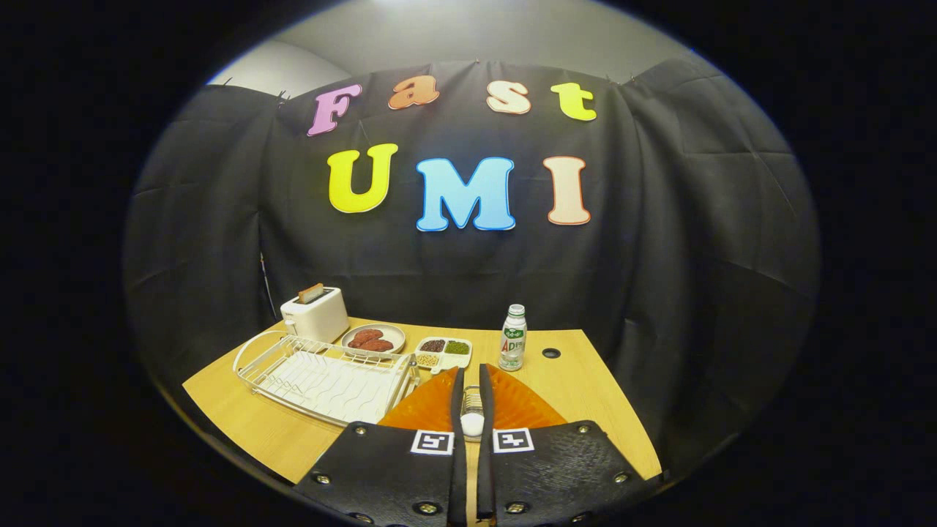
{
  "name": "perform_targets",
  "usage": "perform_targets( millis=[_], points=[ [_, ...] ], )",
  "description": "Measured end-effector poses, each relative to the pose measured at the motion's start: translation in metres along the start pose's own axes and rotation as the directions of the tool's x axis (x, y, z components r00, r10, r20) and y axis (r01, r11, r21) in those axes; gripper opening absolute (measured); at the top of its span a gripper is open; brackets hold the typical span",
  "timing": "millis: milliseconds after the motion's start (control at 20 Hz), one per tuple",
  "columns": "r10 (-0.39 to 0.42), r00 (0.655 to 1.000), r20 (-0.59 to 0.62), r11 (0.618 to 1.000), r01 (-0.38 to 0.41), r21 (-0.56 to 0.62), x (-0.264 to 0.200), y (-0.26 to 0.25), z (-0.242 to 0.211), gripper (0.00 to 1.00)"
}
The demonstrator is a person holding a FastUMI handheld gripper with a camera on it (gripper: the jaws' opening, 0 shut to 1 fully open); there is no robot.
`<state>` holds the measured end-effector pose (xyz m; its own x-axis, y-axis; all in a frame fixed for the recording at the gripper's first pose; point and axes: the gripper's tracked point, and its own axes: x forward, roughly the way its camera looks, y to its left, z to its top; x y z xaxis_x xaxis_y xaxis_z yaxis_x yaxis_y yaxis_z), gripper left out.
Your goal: Take the plate from the dish rack, then take the spoon from the basket and place it into the plate.
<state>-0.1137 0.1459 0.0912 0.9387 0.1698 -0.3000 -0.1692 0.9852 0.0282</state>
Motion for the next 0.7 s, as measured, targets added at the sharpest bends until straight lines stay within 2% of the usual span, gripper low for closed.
perform_targets(
  millis=[300,700],
  points=[
    [0.085,0.992,-0.089,0.996,-0.087,-0.022,0.006,0.039,-0.037,0.05],
    [0.228,0.948,-0.222,0.966,-0.248,-0.067,0.022,0.108,-0.086,0.05]
  ],
)
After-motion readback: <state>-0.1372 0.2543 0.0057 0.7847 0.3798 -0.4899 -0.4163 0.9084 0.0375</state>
